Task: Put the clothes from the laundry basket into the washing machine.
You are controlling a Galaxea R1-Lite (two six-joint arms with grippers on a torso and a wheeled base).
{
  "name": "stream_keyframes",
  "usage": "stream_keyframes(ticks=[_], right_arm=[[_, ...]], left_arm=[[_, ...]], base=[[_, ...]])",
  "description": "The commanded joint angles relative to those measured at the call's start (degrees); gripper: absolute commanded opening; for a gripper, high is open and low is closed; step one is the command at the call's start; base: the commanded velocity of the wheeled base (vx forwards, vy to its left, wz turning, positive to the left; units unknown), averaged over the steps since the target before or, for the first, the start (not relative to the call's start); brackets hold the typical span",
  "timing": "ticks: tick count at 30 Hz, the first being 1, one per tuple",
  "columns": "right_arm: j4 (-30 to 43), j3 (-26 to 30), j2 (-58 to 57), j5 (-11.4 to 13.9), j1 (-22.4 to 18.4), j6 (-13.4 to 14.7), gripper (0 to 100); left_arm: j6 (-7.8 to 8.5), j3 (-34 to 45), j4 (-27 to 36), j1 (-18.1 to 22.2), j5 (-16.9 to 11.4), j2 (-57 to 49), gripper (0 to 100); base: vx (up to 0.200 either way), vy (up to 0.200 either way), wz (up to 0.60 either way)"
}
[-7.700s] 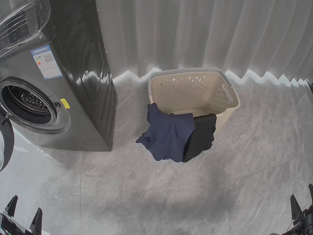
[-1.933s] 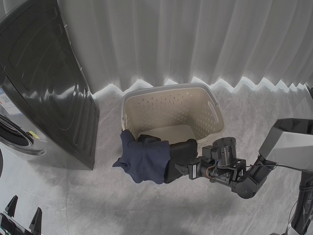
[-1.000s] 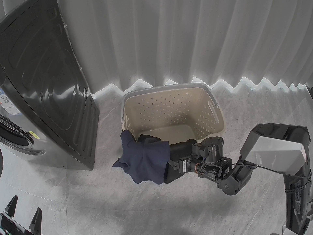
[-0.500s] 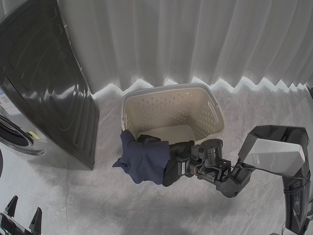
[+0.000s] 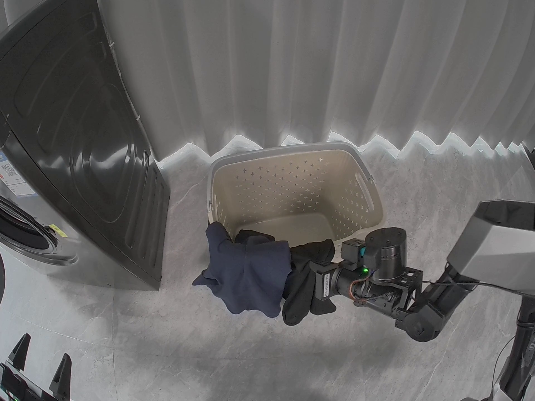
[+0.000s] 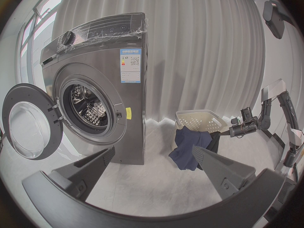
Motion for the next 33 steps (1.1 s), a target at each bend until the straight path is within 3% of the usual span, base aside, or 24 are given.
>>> stream_keyframes(ticks=[1, 7, 14, 18, 24, 25, 33], right_arm=[[-0.3, 4.2, -9.3, -0.3, 0.4, 0.5, 0], [-3.8, 7.1, -14.4, -0.4, 0.9, 0.5, 0], [-3.2, 11.3, -18.6, -0.3, 2.1, 0.7, 0], [-3.3, 14.5, -15.6, -0.4, 2.4, 0.7, 0], [-8.2, 15.1, -6.3, -0.4, 1.6, 0.6, 0], [-9.1, 15.1, -5.4, -0.3, 1.5, 0.6, 100], [-10.1, 13.0, -1.1, -0.4, -0.3, 0.1, 100]], left_arm=[[-0.02, 0.9, 0.0, 0.0, 0.0, -0.9, 100], [-0.02, 0.9, 0.0, 0.0, 0.0, -0.9, 100], [-0.02, 0.9, 0.0, 0.0, 0.0, -0.9, 100], [-0.02, 0.9, 0.0, 0.0, 0.0, -0.9, 100], [-0.02, 0.9, -0.1, 0.0, 0.0, -0.9, 100], [-0.02, 0.9, 0.0, 0.0, 0.0, -0.9, 100], [-0.02, 0.9, 0.0, 0.0, 0.0, -0.9, 100]], base=[[0.0, 0.0, 0.0], [0.0, 0.0, 0.0], [0.0, 0.0, 0.0], [0.0, 0.0, 0.0], [0.0, 0.0, 0.0], [0.0, 0.0, 0.0], [0.0, 0.0, 0.0]])
